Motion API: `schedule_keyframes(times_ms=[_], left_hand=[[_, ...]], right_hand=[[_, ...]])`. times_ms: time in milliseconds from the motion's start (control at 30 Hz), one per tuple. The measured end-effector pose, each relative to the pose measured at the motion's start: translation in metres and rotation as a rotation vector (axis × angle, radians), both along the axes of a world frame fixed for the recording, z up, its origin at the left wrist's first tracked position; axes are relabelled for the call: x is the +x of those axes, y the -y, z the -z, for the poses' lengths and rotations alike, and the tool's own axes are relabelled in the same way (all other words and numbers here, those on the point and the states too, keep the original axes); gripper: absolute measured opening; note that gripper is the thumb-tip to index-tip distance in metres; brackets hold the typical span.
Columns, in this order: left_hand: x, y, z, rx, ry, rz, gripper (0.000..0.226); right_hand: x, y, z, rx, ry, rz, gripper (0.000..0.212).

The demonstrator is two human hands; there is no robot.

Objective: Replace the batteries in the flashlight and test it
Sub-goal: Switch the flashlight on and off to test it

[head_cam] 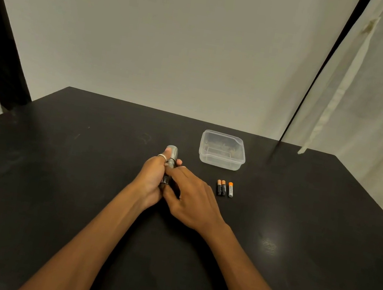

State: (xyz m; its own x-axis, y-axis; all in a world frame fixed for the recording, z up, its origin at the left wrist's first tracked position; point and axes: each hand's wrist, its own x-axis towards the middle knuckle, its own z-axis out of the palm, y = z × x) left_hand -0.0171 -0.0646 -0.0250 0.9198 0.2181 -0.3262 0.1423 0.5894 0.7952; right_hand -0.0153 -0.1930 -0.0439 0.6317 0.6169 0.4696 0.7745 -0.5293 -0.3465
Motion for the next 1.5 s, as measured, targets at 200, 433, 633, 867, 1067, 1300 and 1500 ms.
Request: schedule_keyframes(times_ms=[200,433,633,867,1067,1300,1500], left_hand=[[-0.004,-0.001,-0.002,0.107,0.035,0.057,0.041],[-0.009,0.001,-0.003,0.1,0.256,0.113,0.033],[-0.011,-0.002,-0.003,0.079,0.425,0.162,0.042],[-0.013,-0.003,-0.003,0.005,0.475,0.172,0.045],[-0.013,-0.004,-0.003,-0.01,0.466,0.163,0.046],[-0.009,-0.004,0.004,-0.018,0.31,0.113,0.034],[-0.005,-0.001,0.005,-0.027,0.176,0.042,0.031]], right_hand=[[0.0,0.001,-0.003,0.022,0.006,-0.024,0.034],[-0.003,-0.001,-0.004,-0.064,0.132,-0.018,0.046],[-0.002,-0.005,-0.001,-0.086,0.324,0.019,0.05],[-0.002,-0.009,0.005,-0.047,0.478,0.033,0.041],[-0.003,-0.01,0.005,-0.068,0.456,0.039,0.04],[-0.005,-0.008,0.0,-0.094,0.266,0.019,0.051],[-0.005,-0.008,-0.004,-0.087,0.13,0.022,0.047]])
